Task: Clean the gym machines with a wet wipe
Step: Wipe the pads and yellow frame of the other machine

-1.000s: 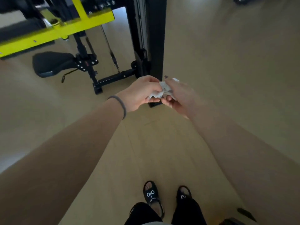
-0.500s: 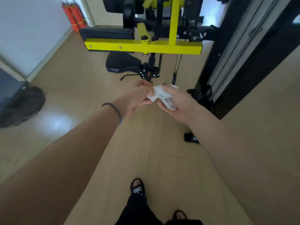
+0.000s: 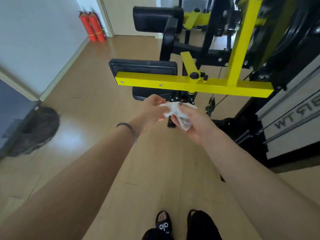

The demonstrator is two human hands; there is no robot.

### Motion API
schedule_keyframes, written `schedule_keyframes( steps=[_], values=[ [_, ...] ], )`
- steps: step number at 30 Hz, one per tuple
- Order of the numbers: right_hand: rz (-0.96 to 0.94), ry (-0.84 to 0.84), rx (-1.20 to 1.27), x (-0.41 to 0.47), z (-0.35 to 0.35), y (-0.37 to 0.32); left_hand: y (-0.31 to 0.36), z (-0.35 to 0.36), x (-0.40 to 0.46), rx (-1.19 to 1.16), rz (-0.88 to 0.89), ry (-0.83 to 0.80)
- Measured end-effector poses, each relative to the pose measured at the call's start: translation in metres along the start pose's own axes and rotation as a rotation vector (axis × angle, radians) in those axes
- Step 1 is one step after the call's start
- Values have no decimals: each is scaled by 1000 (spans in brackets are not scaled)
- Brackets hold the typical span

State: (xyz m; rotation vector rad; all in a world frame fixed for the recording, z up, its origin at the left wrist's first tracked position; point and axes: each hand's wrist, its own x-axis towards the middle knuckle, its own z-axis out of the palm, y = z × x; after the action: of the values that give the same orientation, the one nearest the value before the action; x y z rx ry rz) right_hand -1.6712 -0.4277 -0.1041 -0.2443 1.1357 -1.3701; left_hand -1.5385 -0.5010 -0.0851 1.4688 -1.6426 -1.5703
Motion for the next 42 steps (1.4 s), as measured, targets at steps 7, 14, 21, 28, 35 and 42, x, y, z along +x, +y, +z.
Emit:
schedule_keyframes(
  steps=[7,14,21,28,35,42],
  values=[
    [-86,277,36,106,16,-34,1,-24,111,111,-13,57],
    [-412,618,-722,194,19,-40,-8,-50,188,355,17,164],
    [-744,394,-1431,239,12,-6,-21,-82,231,747,112,186],
    [-692,367,-1793,264,51,39,-50,-145,264,998,272,260],
    [-666,258,-1849,303,167,73,-73,-209,287,1047,383,228],
    [-654,136,-1939,315,215,93,-74,-231,297,699,299,122]
  ],
)
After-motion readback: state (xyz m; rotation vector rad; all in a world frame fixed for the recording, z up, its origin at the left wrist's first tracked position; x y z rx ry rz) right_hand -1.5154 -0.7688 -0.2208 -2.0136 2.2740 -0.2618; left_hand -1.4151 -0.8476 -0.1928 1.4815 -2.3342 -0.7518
